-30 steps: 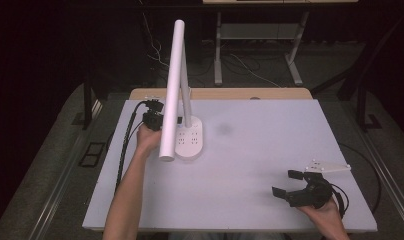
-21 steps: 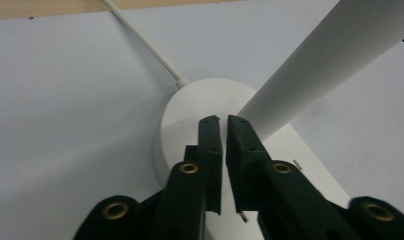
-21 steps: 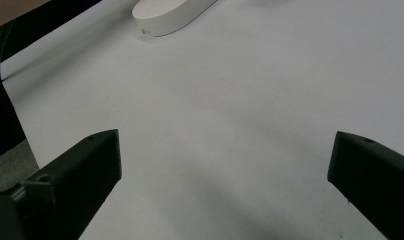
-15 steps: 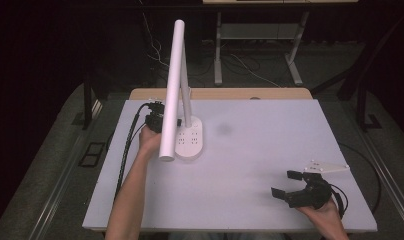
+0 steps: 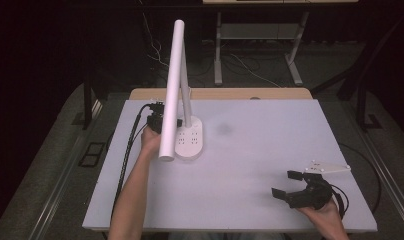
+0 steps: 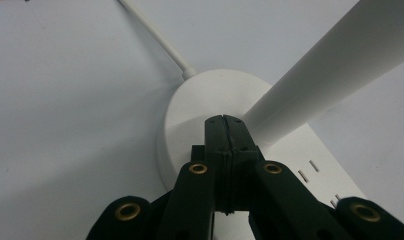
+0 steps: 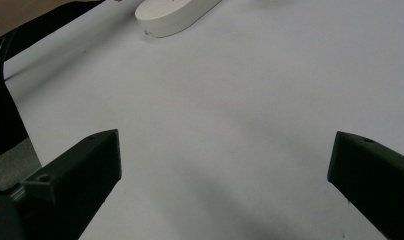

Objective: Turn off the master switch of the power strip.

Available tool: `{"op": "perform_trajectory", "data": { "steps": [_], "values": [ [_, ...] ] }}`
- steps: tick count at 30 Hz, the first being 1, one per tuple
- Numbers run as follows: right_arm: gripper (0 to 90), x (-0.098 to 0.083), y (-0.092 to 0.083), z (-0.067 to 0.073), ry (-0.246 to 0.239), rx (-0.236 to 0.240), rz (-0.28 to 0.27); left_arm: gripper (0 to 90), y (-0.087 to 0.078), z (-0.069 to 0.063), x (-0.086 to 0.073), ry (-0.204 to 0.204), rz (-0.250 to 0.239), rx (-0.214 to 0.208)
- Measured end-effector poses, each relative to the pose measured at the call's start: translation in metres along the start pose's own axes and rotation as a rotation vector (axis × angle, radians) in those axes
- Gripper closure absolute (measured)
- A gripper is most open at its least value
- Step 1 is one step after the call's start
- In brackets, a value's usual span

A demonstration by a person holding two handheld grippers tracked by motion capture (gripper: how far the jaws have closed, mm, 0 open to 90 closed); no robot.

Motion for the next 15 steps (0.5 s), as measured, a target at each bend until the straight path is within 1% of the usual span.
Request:
{"op": "perform_trajectory", "data": {
  "steps": [3, 4, 5, 10, 11, 12, 13, 15],
  "values": [
    [0.0, 0.0000, 0.0001, 0.0000, -0.004, -0.002, -0.004, 90.0, 0.0029, -0.0006, -0.0013, -0.029, -0.024, -0.024],
    [0.0, 0.0001, 0.0001, -0.0001, -0.006, -0.002, -0.004, 90.0, 0.0036, -0.0005, -0.0012, -0.032, -0.028, -0.027],
    [0.0, -0.0002, -0.0001, 0.0007, -0.001, 0.001, -0.001, 90.0, 0.0038, -0.0013, -0.0012, -0.026, -0.023, -0.023],
    [0.0, 0.0001, -0.0007, 0.0005, -0.007, -0.001, -0.005, 90.0, 0.0040, -0.0038, -0.0009, -0.004, -0.014, -0.004],
    [0.0, 0.0000, -0.0011, 0.0006, -0.005, -0.001, -0.005, 90.0, 0.0038, -0.0038, -0.0009, -0.007, -0.013, -0.006],
    [0.0, 0.0000, -0.0014, 0.0005, -0.005, -0.001, -0.003, 90.0, 0.0035, -0.0033, -0.0011, -0.002, -0.010, -0.006],
    [0.0, 0.0000, -0.0014, 0.0006, -0.005, -0.001, -0.004, 90.0, 0.0030, -0.0028, -0.0011, 0.001, -0.010, 0.000],
    [0.0, 0.0001, -0.0018, 0.0012, -0.001, 0.000, -0.007, 90.0, 0.0015, -0.0012, -0.0012, -0.007, -0.015, 0.009]
  ]
}}
Point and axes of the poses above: each handheld gripper's, and its own axes: y roughly forward along the jaws, x roughly out of its top, z roughly to its left, the point moved 6 cm from there along y, roughly forward along the jaws, and after that the axes turned 5 degrees about y, right-handed, at the moved point
